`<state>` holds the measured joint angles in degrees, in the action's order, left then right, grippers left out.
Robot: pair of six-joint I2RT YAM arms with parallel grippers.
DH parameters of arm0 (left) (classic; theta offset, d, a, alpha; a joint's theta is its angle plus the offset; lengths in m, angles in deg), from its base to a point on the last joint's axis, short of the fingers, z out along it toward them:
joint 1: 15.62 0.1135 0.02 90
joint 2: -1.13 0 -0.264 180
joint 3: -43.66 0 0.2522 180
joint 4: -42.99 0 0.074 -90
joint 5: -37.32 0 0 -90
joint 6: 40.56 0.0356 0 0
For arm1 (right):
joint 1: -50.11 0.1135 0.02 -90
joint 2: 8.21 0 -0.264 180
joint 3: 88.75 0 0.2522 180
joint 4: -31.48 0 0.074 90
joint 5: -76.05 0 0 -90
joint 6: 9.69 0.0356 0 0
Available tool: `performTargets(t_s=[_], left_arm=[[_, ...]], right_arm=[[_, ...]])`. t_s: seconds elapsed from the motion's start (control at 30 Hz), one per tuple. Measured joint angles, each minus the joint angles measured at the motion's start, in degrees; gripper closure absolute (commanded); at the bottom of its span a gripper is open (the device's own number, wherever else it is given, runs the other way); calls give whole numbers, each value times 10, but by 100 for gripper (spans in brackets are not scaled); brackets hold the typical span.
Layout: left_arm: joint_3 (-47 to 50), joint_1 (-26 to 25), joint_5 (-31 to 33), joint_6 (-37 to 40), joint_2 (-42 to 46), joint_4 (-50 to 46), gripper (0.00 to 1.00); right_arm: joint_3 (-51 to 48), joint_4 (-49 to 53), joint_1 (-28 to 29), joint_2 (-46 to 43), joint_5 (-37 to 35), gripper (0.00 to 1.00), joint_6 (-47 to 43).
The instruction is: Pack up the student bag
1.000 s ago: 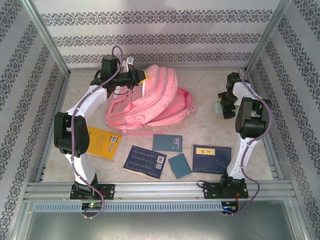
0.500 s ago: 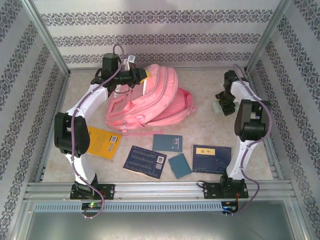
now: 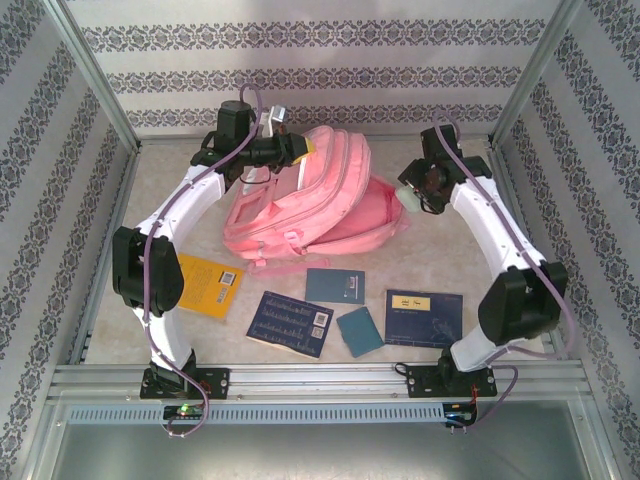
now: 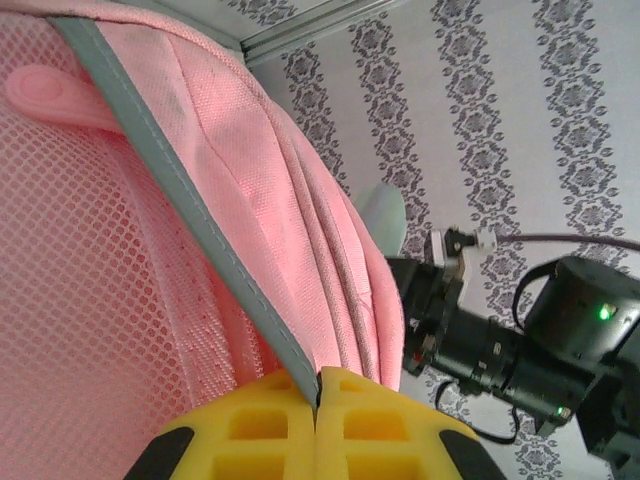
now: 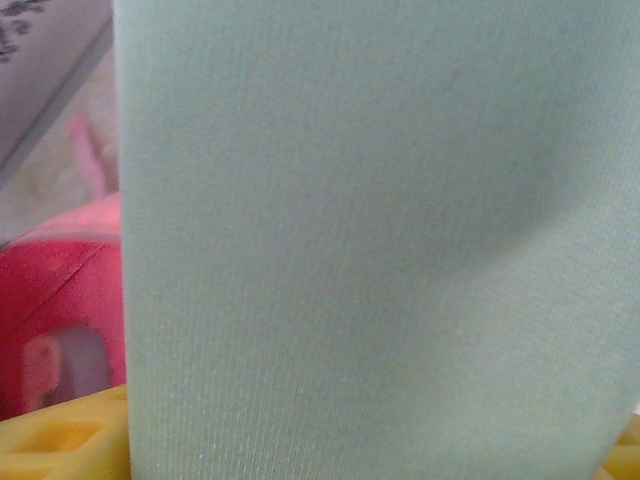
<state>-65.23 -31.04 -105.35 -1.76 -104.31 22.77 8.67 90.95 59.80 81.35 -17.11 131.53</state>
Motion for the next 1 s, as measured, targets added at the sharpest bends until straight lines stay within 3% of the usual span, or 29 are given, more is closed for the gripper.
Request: performTargets(t_s=[0.17,0.4,0.7,0.77,0.8,1.0], left_arm=[[0,0,0,-29,0,38,100],[0,-3,-7,-46,1,54,100],[18,-13,-28,-78,15,112,100],[23,-15,-27,-81,21,119,100],[27,-15,-27,-83,24,124,100],[52,-13,-20,-86,51,129,100]], right_arm=[[-72,-54,39,-37,67,30,-29],[-83,-107,127,-42,119,28,-96],[-57,-170,130,75,213,23,-89],[-56,-192,133,102,233,13,-79],[-53,-199,135,114,242,3,-73],[-11,-211,168,138,258,2,-82]])
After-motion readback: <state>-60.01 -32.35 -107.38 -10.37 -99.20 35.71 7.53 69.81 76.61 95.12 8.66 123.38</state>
